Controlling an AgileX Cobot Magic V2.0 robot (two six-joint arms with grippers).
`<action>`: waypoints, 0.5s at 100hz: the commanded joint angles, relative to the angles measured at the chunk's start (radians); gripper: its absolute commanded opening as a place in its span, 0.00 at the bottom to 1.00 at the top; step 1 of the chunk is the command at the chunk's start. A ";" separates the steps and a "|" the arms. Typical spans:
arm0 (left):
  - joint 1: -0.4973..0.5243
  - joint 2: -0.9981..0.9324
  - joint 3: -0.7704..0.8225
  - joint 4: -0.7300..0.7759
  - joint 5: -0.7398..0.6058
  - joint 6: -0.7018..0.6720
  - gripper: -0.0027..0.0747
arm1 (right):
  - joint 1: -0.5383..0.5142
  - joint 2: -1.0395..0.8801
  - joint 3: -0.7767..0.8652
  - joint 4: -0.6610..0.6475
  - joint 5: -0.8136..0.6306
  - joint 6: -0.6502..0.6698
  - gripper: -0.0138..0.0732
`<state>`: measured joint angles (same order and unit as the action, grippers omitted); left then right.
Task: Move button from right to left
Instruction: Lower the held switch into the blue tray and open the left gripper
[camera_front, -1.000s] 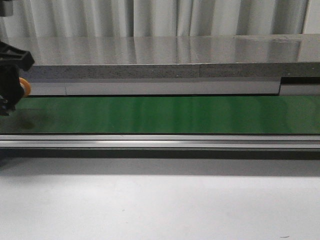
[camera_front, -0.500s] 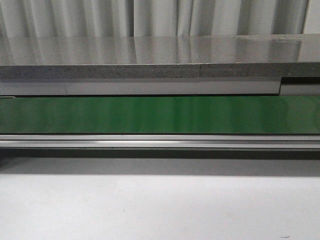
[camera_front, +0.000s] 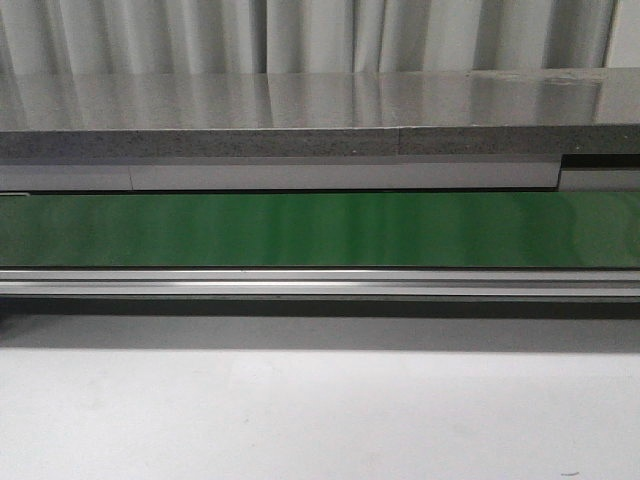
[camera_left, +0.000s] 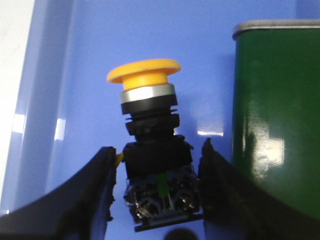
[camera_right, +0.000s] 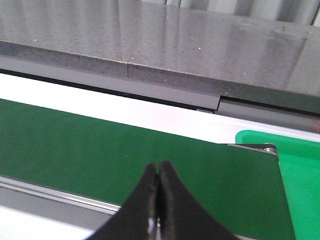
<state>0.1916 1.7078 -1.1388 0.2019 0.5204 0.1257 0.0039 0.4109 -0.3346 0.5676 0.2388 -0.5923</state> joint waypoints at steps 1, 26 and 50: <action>0.001 -0.011 -0.032 0.006 -0.066 0.008 0.21 | 0.002 0.002 -0.027 0.015 -0.063 -0.010 0.08; 0.001 0.025 -0.032 0.001 -0.086 0.015 0.21 | 0.002 0.002 -0.027 0.015 -0.063 -0.010 0.08; 0.001 0.025 -0.032 -0.025 -0.089 0.015 0.30 | 0.002 0.002 -0.027 0.015 -0.063 -0.010 0.08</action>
<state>0.1916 1.7753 -1.1388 0.1950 0.4807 0.1434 0.0039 0.4109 -0.3346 0.5676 0.2388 -0.5923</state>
